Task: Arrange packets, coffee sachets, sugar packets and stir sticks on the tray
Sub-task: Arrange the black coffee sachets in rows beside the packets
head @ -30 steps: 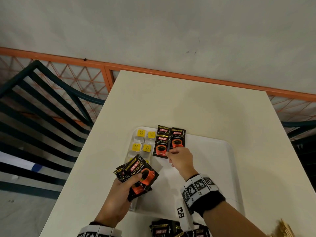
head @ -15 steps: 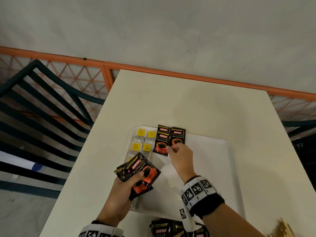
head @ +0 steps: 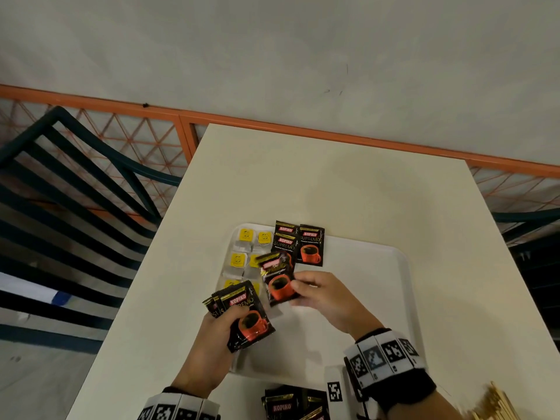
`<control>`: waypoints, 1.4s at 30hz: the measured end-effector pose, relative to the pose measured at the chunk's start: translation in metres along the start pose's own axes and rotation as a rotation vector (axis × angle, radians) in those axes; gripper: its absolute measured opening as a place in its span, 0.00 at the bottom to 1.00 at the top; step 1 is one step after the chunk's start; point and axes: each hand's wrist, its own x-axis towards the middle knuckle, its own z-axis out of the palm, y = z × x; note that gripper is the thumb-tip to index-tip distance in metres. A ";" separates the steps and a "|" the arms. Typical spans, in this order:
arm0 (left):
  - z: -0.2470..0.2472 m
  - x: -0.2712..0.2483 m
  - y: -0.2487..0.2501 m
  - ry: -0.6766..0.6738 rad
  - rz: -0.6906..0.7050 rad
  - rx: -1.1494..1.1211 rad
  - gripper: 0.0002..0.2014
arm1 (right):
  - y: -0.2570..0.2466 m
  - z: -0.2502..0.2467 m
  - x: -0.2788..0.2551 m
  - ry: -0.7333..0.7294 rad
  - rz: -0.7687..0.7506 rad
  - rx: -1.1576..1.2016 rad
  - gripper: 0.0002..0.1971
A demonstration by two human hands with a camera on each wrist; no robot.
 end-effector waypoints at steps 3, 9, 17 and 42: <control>-0.004 -0.001 -0.001 0.005 -0.013 0.004 0.10 | 0.005 -0.013 0.003 0.281 0.030 0.266 0.07; -0.004 -0.004 -0.003 0.043 -0.008 0.066 0.10 | 0.022 -0.031 0.020 0.674 0.087 -0.007 0.06; -0.004 -0.007 -0.004 0.071 0.007 0.114 0.11 | 0.021 -0.026 0.031 0.736 0.027 -0.182 0.04; 0.001 -0.005 -0.004 0.033 -0.040 0.056 0.10 | 0.005 0.014 -0.002 -0.022 0.066 -0.143 0.03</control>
